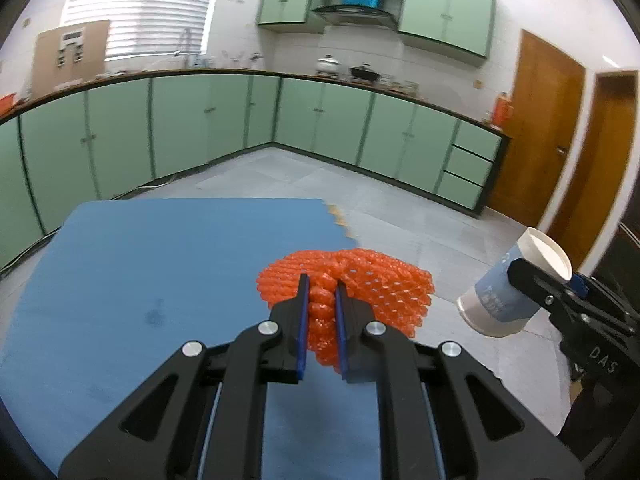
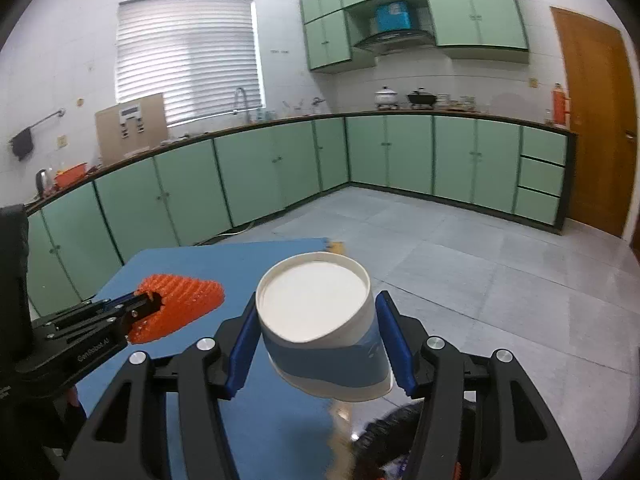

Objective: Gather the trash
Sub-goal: 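Carry the net and cup over the black bin and open both grippers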

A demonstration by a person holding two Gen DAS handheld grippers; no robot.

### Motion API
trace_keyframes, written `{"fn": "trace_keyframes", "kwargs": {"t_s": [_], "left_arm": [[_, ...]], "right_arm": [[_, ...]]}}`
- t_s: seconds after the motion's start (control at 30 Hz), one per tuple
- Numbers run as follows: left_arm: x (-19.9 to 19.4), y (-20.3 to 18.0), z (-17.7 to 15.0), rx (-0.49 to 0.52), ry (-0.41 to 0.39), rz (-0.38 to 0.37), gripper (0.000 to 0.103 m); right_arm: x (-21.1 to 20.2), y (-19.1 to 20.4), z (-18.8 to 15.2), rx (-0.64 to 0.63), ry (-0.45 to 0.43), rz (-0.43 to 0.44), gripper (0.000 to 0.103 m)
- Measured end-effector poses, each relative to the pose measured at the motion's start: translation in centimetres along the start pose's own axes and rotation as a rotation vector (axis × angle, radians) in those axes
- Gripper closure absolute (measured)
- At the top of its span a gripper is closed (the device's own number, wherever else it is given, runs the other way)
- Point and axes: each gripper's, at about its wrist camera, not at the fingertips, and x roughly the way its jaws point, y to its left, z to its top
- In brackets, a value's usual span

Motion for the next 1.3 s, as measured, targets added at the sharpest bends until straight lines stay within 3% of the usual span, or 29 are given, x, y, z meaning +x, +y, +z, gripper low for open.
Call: {"fn": "trace_keyframes", "kwargs": {"t_s": [0.43, 0.63, 0.9, 1.2, 1.3], "left_arm": [[-1.0, -12.7, -4.8, 0.139, 0.021, -0.205, 0.093], [-0.7, -16.4, -7.2, 0.177, 0.047, -0.275, 0.093], [1.0, -18.6, -10.3, 0.198, 0.108, -0.313, 0.093], [3.7, -19.3, -12.8, 0.212, 0.187, -0.326, 0.093], [4.2, -19.1, -12.9, 0.208, 0.203, -0.325, 0.088]], "right_arm": [[-7.9, -8.0, -4.1, 0.074, -0.029, -0.196, 0.047], [-10.1, -10.6, -5.8, 0.103, -0.027, -0.251, 0.047], [-10.9, -13.5, -8.4, 0.148, 0.0, -0.296, 0.047], [-7.8, -15.4, -11.0, 0.188, 0.079, -0.3, 0.047], [-7.1, -15.7, -11.5, 0.185, 0.099, -0.285, 0.045]]}}
